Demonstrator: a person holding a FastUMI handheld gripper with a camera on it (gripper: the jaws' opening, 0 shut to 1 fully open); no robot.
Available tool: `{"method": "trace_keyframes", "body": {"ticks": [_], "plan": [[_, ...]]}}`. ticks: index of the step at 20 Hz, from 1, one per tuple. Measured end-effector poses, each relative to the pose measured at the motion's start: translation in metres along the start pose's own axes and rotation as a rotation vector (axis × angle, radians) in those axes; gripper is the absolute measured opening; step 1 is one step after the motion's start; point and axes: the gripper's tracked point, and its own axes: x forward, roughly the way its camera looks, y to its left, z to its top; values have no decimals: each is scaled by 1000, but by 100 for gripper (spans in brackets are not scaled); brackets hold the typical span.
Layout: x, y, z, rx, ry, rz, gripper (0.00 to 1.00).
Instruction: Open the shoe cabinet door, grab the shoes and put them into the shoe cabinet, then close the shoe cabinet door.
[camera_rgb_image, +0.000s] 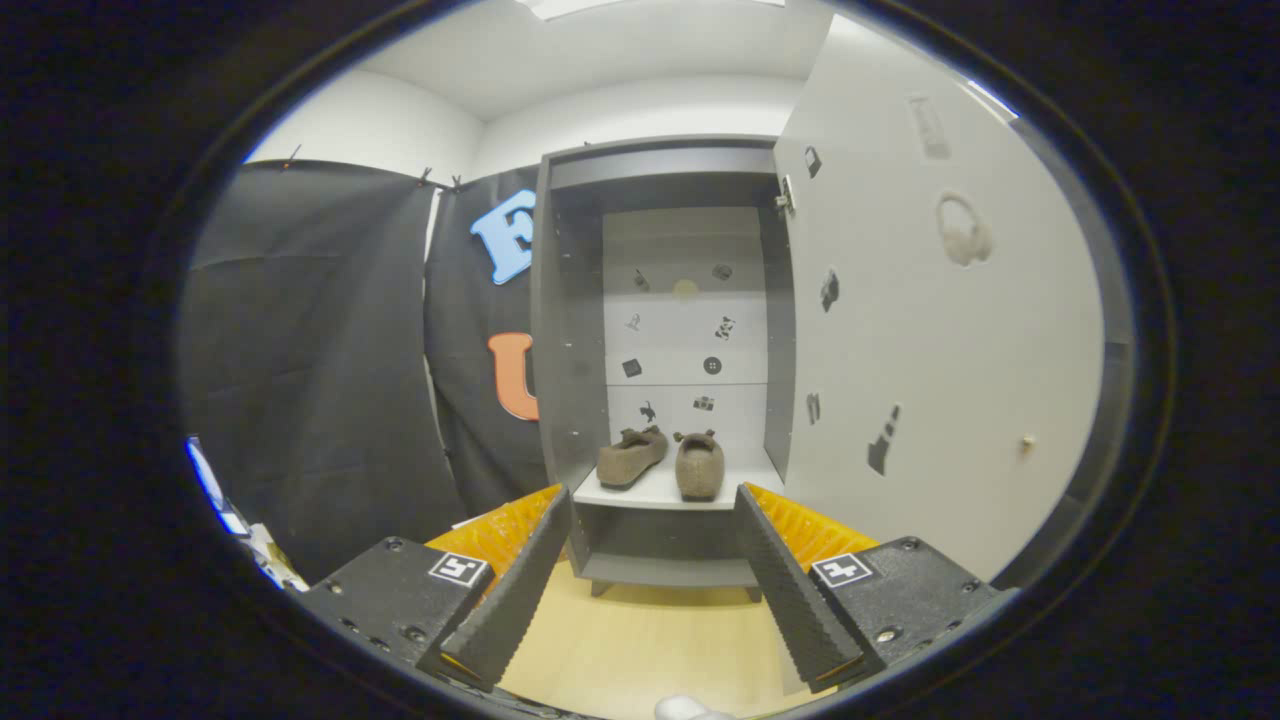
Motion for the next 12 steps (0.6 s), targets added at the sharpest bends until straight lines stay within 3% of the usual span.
{"method": "trace_keyframes", "body": {"ticks": [4,8,12], "plan": [[-71,-35,-4,-7,0,-12,100],[-123,-99,-5,-13,-6,-112,100],[-144,-176,-1,13,-9,-223,100]]}}
